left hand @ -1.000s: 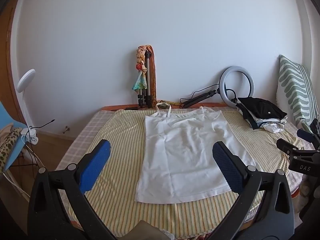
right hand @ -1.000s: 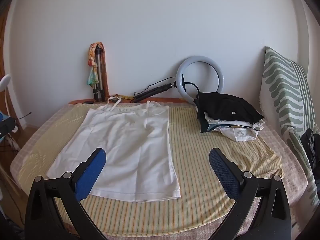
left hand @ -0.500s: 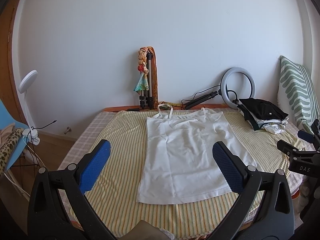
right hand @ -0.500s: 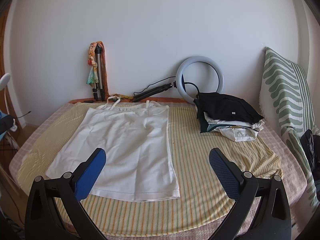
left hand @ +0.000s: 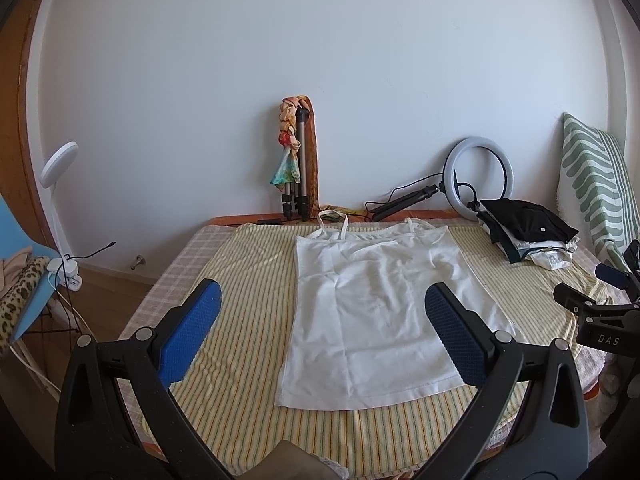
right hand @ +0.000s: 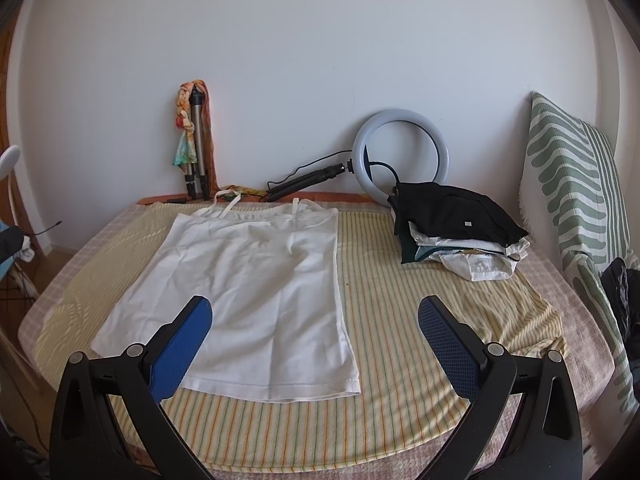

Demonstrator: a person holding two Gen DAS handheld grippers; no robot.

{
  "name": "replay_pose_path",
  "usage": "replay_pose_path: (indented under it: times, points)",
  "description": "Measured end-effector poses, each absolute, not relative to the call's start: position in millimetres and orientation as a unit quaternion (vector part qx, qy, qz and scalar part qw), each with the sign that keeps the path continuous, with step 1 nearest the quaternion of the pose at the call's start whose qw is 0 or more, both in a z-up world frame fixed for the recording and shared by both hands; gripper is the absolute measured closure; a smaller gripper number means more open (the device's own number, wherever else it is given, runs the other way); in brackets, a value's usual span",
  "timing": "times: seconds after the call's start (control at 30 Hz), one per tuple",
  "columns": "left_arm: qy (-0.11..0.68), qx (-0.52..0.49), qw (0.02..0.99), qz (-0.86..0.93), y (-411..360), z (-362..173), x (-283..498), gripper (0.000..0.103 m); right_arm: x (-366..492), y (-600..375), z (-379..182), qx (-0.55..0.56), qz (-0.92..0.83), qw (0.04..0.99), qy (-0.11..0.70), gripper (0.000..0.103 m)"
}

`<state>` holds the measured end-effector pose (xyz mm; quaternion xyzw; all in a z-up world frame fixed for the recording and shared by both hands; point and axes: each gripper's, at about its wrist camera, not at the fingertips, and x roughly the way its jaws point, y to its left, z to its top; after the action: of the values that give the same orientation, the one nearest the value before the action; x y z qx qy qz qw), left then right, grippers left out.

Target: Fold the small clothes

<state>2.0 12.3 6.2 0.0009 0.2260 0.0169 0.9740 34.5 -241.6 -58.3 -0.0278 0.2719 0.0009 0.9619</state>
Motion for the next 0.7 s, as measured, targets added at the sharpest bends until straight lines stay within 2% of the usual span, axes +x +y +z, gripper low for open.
replay_pose_path:
  times: [0.7]
  points:
    - [0.225, 0.002, 0.974, 0.017, 13.6, 6.5, 0.9, 0.000, 35.3, -240.8, -58.7, -0.029, 0.001, 0.962, 0.273, 0.001]
